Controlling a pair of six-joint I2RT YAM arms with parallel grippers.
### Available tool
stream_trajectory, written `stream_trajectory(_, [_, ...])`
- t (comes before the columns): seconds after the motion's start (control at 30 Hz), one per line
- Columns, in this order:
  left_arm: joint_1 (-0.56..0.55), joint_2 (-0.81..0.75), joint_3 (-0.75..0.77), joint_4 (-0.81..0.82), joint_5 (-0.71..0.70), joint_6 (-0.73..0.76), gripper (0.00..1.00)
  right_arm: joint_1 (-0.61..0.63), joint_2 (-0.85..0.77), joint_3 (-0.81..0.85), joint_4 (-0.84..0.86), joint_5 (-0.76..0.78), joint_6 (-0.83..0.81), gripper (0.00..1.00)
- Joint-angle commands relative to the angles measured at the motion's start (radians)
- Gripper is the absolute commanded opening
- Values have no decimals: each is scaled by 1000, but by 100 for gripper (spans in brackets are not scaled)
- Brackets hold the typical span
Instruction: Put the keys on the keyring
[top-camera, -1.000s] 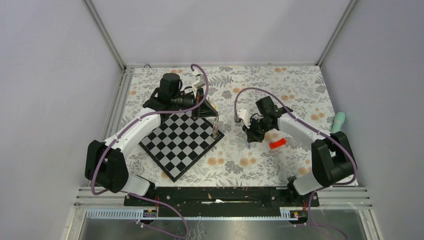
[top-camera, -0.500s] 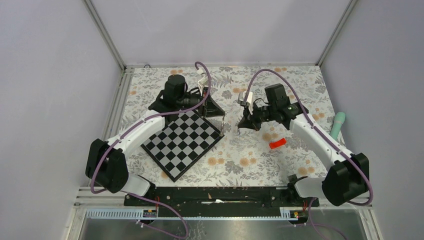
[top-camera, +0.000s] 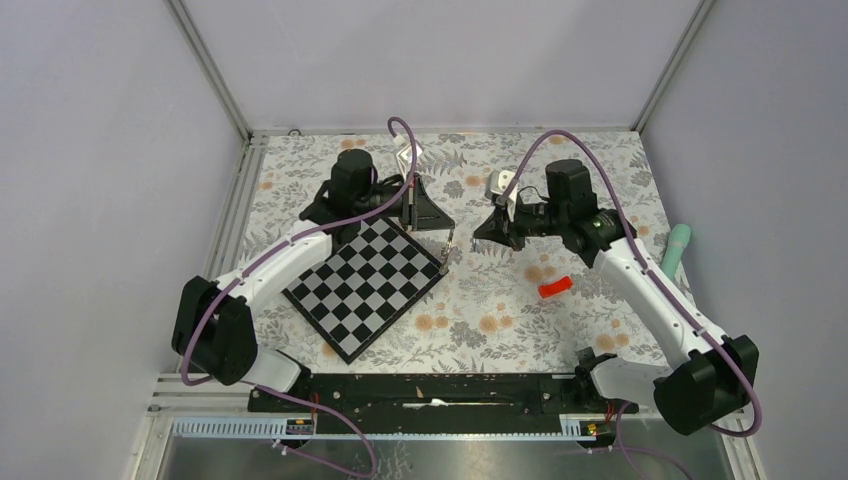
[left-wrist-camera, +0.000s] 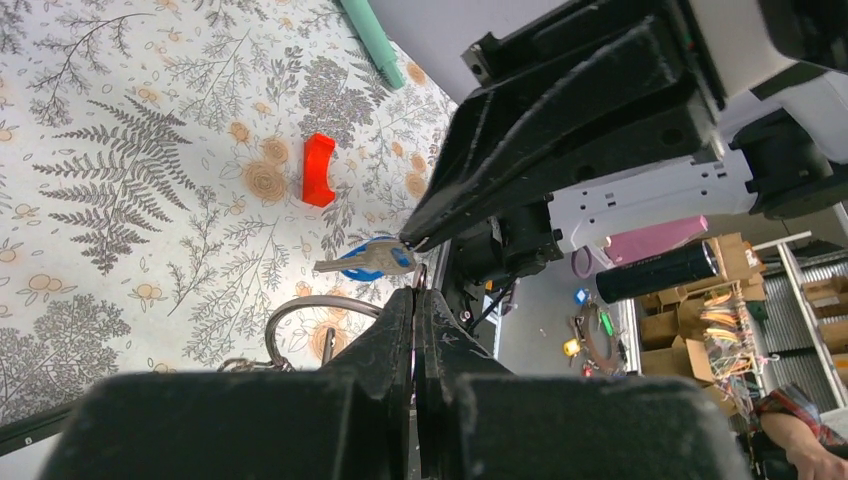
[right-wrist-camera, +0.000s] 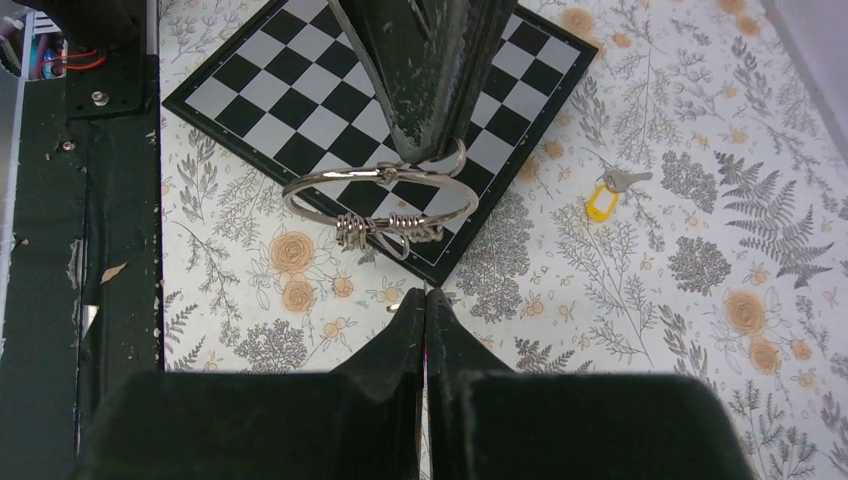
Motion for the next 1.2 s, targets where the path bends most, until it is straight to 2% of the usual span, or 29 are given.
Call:
stream_trajectory(0.0, [-12, -10, 25, 16, -71, -72, 0, 0, -59, 41, 43, -26, -5, 0])
stream_trajectory(0.27, [-38, 25, 47, -10, -102, -156, 0, 12, -88, 36, 63, -10, -17, 0])
stream_trajectory(0.77, [-48, 45, 44, 65, -76, -303, 0, 26, -102, -6, 66, 13, -44, 0])
stream_trajectory(1.17, [-48, 53, 24, 143, -48, -371, 0, 35, -85, -30, 112, 8, -3, 0])
